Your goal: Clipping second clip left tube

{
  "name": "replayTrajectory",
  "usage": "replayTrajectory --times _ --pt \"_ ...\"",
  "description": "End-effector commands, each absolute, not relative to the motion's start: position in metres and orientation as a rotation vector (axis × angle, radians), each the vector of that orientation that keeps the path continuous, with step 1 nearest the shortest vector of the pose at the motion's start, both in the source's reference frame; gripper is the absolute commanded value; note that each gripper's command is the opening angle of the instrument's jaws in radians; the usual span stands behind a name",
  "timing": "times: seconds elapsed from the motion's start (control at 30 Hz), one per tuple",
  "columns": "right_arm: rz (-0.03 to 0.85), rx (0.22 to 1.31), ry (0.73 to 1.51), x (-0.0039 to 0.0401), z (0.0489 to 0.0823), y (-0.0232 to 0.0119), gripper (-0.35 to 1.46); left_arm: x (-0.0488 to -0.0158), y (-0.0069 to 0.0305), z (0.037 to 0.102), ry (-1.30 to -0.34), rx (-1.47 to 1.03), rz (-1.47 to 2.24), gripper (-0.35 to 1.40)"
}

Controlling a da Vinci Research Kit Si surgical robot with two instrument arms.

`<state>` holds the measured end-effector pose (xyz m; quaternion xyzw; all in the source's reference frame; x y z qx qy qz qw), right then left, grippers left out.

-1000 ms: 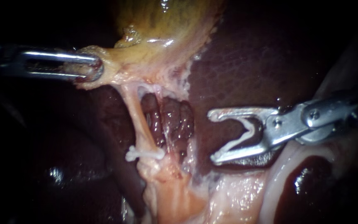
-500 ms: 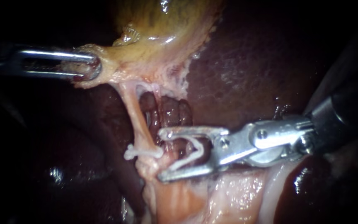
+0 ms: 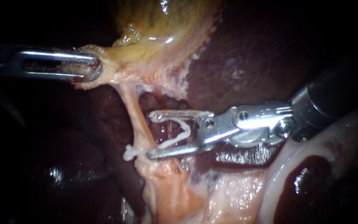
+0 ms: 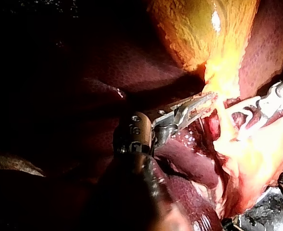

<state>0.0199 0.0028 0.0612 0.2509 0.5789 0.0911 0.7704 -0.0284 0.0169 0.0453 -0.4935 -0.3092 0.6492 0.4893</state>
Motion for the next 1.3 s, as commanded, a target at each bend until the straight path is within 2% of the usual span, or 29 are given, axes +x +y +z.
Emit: replayTrajectory --times 0.03,0.4,0.6,0.87,1.03,1.13,1.23,1.3 --pt "0.192 0.553 1.258 0.0204 0.0611 0.0027 0.50 -0.0285 0.0169 0.0453 -0.750 -1.199 1.577 -0.35" --pt "0.137 0.632 1.332 0.0250 0.0593 0.0007 0.50 -0.0287 0.0168 0.0454 -0.751 -1.199 1.578 -0.35" --pt "0.094 0.663 1.352 0.0246 0.0574 -0.0008 0.50 -0.0287 0.0168 0.0454 -0.752 -1.199 1.578 -0.35" --pt "0.088 0.667 1.357 0.0241 0.0563 -0.0015 0.44 -0.0286 0.0169 0.0454 -0.752 -1.199 1.578 -0.35" --pt "0.094 0.668 1.355 0.0240 0.0566 -0.0013 0.26 -0.0286 0.0169 0.0454 -0.752 -1.199 1.578 -0.35" --pt "0.110 0.700 1.348 0.0238 0.0566 -0.0011 0.01 -0.0286 0.0169 0.0454 -0.753 -1.199 1.578 -0.35" --pt "0.123 0.716 1.343 0.0237 0.0564 -0.0009 -0.14 -0.0286 0.0169 0.0454 -0.753 -1.199 1.578 -0.35" --pt "0.138 0.729 1.338 0.0236 0.0562 -0.0007 -0.16 -0.0287 0.0169 0.0454 -0.753 -1.199 1.578 -0.35"
